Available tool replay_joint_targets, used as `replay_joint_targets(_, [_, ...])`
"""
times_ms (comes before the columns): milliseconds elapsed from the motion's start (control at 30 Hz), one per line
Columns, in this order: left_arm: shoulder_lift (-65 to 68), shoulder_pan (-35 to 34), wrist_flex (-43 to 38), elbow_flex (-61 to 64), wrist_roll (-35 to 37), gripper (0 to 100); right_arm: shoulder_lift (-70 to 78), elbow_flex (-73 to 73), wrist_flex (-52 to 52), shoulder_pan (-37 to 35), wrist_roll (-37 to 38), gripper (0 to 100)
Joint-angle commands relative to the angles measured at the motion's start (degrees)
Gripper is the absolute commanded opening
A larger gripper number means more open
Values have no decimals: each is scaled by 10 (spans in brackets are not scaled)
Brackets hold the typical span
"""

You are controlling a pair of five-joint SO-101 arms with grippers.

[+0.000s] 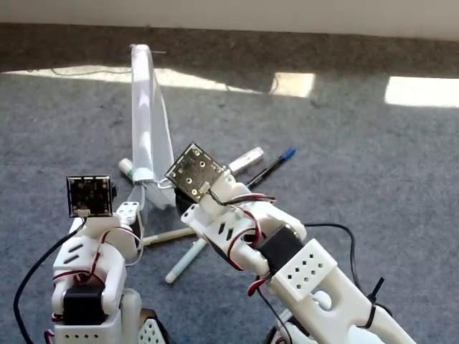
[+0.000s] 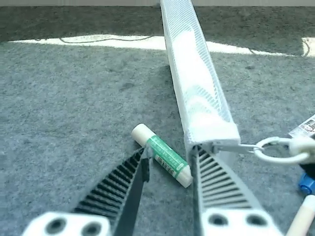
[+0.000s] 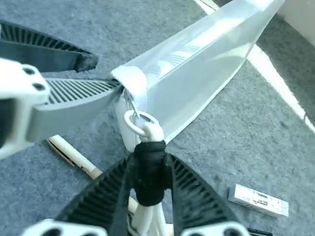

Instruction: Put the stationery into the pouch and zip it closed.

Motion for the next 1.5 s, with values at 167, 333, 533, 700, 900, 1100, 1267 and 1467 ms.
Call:
replay_joint_targets(167, [-1, -20, -11, -20, -9, 18, -15, 22, -16, -43, 50, 5])
replay_joint_targets(333, [-1, -32, -11, -21, -5, 12, -6, 31, -35, -43, 64, 5])
replay_joint_targets(533, [0, -62, -11, -23, 22, 6, 44, 26, -35, -30, 92, 5])
replay_joint_targets(700, [0, -65, -9, -29, 23, 6, 54, 26, -34, 16, 92, 5])
replay_joint_targets(900, [0, -65, -8, -29, 22, 11, 14, 25, -34, 52, 91, 5])
replay_joint_targets(1100, [0, -62, 33, -34, 25, 258, -62, 27, -36, 79, 62, 5])
replay_joint_targets(1267, [0, -49, 45, -36, 36, 277, -124, 30, -36, 76, 62, 5])
replay_joint_targets(1467, [-1, -27, 76, -50, 16, 280, -135, 32, -36, 76, 69, 5])
